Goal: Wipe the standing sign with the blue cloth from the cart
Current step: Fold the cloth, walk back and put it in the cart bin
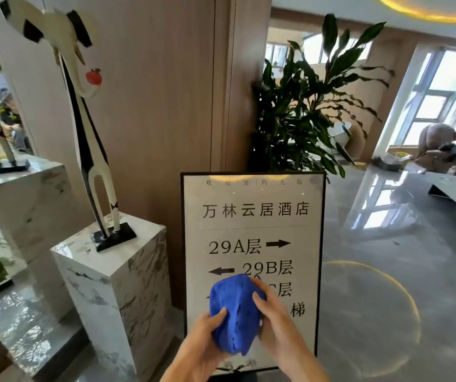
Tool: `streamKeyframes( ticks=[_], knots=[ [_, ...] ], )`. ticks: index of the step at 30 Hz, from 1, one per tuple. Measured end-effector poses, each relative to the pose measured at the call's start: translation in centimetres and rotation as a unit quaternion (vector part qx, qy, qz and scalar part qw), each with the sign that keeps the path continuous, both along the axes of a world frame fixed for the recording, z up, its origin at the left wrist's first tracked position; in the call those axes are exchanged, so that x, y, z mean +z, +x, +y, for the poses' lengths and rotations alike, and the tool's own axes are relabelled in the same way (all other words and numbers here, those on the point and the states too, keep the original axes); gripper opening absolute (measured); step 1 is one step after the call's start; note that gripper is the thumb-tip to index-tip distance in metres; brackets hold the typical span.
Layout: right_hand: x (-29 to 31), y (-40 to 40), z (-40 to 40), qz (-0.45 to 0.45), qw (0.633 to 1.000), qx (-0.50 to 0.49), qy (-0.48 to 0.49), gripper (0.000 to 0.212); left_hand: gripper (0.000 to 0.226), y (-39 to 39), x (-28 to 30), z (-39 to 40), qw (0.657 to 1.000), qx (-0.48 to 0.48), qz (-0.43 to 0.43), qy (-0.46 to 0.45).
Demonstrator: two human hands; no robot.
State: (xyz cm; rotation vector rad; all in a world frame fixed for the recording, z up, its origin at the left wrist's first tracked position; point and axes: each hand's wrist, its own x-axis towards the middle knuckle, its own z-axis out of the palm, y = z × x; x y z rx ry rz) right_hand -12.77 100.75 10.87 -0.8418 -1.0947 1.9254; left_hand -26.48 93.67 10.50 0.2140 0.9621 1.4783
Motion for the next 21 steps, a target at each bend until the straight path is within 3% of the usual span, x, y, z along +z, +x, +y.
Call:
streamKeyframes(
  ticks=[7, 15, 21],
  knots=[
    [3.6, 2.4, 2.2, -0.046, 0.996, 0.069, 0.037, 0.074, 0.032, -2.4, 1.8, 1.2, 0.993, -0.025, 0.112, 0.033],
    [7.2, 3.9, 3.9, -0.104, 0.982, 0.044, 0.154, 0.050, 0.046, -3.4, 4.3, 2.5, 0.984, -0.041, 0.155, 0.082],
    [8.8, 4.4, 4.6, -0.184, 0.952, 0.017, 0.244, 0.031, 0.027, -3.1, 5.7, 3.0, 0.971, -0.049, 0.218, 0.086]
  ],
)
